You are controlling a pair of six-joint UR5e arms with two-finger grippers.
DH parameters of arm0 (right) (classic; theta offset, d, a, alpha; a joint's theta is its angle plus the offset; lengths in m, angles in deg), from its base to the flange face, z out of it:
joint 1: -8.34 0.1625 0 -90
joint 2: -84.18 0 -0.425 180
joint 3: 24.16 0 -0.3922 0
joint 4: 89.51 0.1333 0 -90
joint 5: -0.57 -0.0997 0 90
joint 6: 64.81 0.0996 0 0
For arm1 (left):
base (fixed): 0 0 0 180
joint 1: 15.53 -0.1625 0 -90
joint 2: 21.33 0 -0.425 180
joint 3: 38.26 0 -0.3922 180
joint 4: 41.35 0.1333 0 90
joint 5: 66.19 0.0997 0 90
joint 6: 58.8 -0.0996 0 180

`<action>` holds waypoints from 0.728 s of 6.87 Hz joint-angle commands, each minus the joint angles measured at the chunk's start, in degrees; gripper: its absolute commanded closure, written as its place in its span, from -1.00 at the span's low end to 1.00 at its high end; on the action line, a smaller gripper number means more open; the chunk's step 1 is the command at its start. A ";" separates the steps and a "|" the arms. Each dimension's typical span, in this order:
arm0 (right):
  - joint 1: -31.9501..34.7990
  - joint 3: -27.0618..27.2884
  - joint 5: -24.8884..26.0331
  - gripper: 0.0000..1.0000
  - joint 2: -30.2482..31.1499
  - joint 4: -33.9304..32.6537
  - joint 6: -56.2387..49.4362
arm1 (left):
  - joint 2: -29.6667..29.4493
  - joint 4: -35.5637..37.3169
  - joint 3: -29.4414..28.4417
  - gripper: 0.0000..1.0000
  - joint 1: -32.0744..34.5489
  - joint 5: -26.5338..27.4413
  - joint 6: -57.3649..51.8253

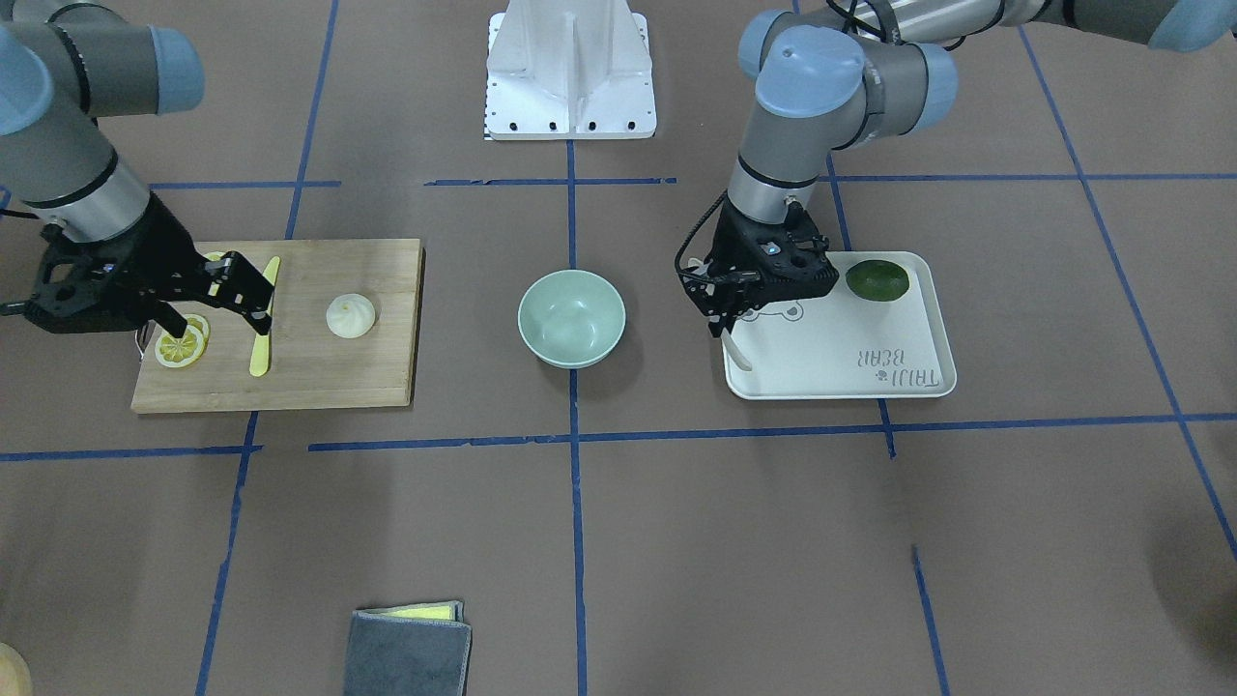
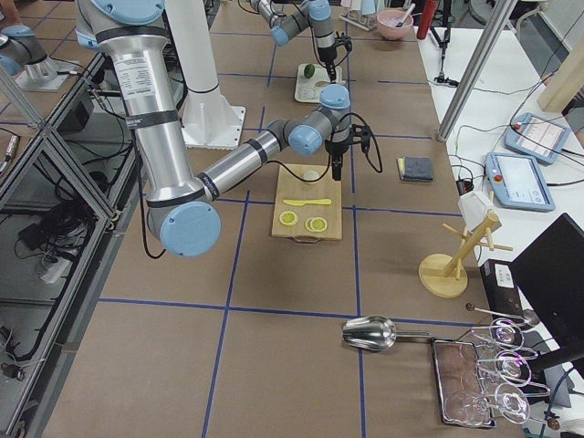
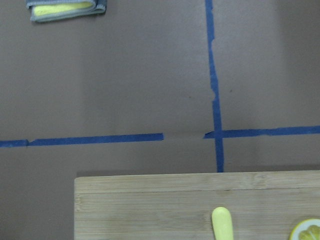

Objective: Put spoon and bun in bowl

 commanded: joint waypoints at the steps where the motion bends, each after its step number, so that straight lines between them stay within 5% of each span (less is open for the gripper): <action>1: -6.82 -0.13 6.42 -1.00 -1.63 0.02 5.11 | -3.29 -7.14 -4.01 1.00 -0.33 0.01 5.89; 3: -8.25 -0.30 6.62 -1.00 -2.07 0.02 5.22 | -7.76 -16.11 -13.74 1.00 -2.33 0.27 9.32; 5: -10.36 -1.17 8.46 -1.00 -2.59 -0.06 5.22 | -7.95 -17.03 -14.31 1.00 -3.75 0.45 9.60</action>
